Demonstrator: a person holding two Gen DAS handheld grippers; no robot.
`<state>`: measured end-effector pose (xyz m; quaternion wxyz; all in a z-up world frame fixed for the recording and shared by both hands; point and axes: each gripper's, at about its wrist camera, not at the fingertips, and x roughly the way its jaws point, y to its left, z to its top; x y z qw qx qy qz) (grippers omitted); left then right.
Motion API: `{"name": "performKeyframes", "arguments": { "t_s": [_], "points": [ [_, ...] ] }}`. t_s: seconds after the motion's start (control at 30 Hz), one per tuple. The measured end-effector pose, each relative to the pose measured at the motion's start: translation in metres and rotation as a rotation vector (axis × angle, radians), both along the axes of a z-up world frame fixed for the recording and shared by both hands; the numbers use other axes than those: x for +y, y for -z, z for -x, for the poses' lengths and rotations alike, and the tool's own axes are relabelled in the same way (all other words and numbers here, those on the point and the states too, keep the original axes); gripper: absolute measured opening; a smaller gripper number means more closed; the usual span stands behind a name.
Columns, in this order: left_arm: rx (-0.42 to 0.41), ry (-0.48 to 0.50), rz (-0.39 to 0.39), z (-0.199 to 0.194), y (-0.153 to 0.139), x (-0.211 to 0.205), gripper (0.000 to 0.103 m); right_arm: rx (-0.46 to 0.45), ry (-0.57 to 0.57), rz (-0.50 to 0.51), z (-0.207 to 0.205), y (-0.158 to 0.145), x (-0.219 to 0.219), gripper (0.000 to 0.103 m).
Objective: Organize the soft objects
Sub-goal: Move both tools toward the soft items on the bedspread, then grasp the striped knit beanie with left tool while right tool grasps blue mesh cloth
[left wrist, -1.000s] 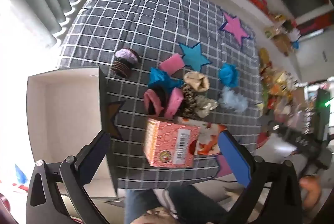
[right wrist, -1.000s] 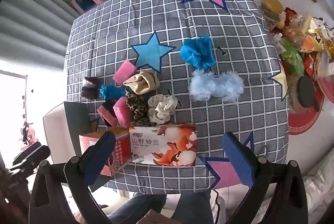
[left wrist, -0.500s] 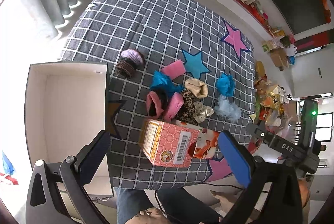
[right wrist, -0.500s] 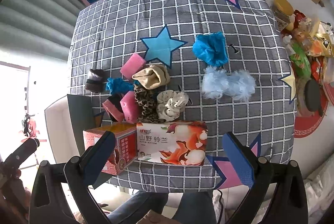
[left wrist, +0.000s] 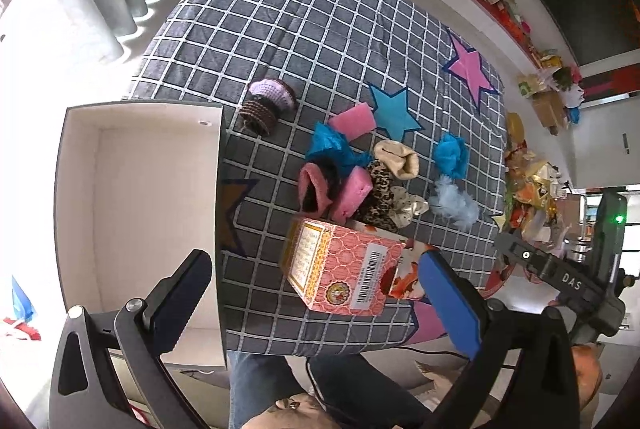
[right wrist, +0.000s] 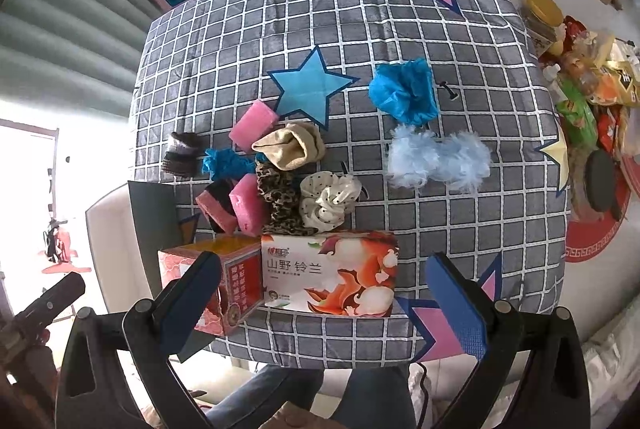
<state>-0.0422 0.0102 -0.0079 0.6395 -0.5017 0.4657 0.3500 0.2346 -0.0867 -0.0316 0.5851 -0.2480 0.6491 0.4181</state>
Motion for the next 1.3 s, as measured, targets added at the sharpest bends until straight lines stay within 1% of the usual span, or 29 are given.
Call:
{"name": "performKeyframes", "arguments": {
  "t_s": [0.4, 0.67, 0.77, 0.83, 1.0, 1.13, 1.3],
  "points": [
    [0.08, 0.049, -0.005, -0.011, 0.01, 0.009, 0.103, 0.001, 0.027, 0.024, -0.01, 0.011, -0.007, 0.103],
    [0.138, 0.082, -0.032, -0.029, 0.024, 0.034, 0.103, -0.012, 0.063, 0.04, -0.032, 0.019, -0.011, 0.103],
    [0.175, 0.11, -0.048, -0.042, 0.034, 0.049, 0.103, -0.017, 0.079, 0.058, -0.045, 0.027, -0.011, 0.103],
    [0.217, 0.127, -0.068, -0.052, 0.043, 0.062, 0.103, -0.025, 0.088, 0.067, -0.053, 0.033, -0.011, 0.103],
    [0.266, 0.131, -0.071, -0.068, 0.067, 0.086, 0.103, -0.024, 0.109, 0.087, -0.076, 0.049, -0.006, 0.103],
    [0.344, 0.139, -0.086, -0.082, 0.094, 0.104, 0.103, -0.022, 0.123, 0.104, -0.094, 0.066, 0.003, 0.103],
    [0.372, 0.145, -0.059, -0.09, 0.118, 0.118, 0.103, -0.026, 0.127, 0.125, -0.107, 0.081, 0.019, 0.103]
  ]
}}
